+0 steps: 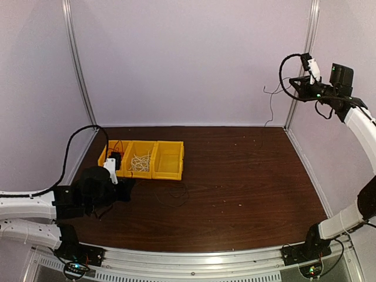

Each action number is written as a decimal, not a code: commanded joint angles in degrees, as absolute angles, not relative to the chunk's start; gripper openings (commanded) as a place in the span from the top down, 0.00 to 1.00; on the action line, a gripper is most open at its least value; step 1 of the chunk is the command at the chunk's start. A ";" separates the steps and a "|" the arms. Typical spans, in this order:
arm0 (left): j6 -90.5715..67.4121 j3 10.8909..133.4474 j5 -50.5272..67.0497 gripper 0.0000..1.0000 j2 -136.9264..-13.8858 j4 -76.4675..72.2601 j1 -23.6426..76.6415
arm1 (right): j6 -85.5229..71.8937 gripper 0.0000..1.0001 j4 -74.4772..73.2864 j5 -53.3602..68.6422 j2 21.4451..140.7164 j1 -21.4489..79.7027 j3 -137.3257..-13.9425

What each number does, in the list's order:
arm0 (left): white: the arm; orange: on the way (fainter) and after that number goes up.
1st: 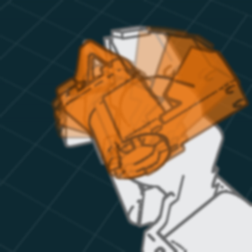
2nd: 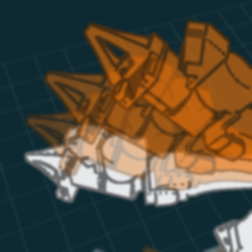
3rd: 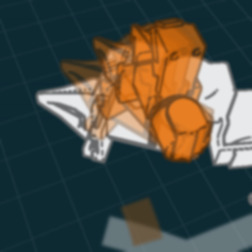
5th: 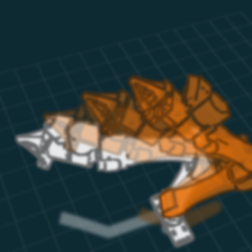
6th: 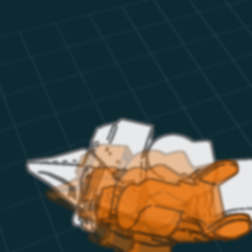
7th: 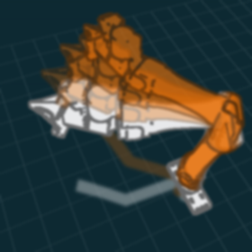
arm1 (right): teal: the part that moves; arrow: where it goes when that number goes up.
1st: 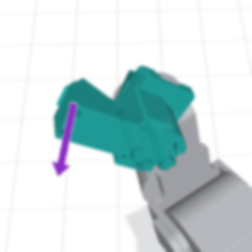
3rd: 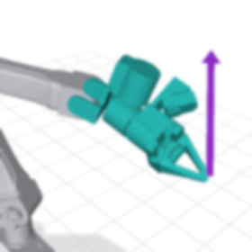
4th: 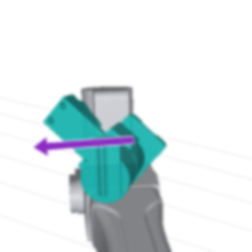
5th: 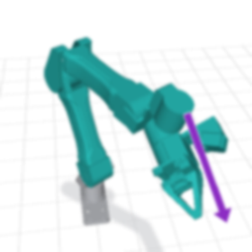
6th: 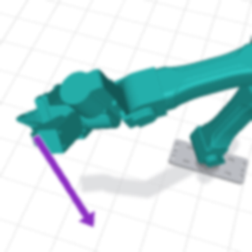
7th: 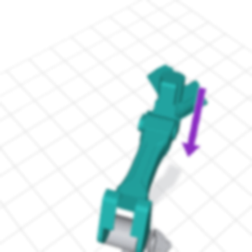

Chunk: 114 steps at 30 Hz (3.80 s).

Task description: Untangle the cables

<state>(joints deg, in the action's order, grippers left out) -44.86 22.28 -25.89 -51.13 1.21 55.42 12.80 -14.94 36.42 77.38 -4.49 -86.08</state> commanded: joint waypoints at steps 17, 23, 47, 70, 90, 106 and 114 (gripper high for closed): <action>-16.20 71.86 -19.58 1.00 -73.62 2.91 45.61 | 34.86 0.54 -30.18 48.65 80.04 15.38 -56.28; -13.82 85.10 -17.80 1.00 -79.60 4.40 41.26 | 35.50 0.50 -28.63 46.86 79.48 15.12 -53.45; -22.44 109.23 3.98 1.00 -90.79 7.86 36.43 | 35.72 0.50 -27.95 44.50 80.86 14.50 -52.56; -23.52 82.13 11.91 1.00 -79.99 -0.65 36.65 | 36.66 0.50 -28.71 44.02 81.68 14.48 -52.56; -11.52 105.81 -6.77 1.00 -91.69 11.64 36.07 | 36.91 0.51 -28.48 42.92 82.45 14.43 -52.30; -14.92 99.84 -2.40 1.00 -93.58 9.15 30.20 | 37.18 0.51 -28.72 42.72 83.50 14.50 -52.34; -18.96 93.31 13.92 1.00 -98.47 5.11 30.25 | 37.42 0.51 -28.57 42.32 84.13 14.49 -52.21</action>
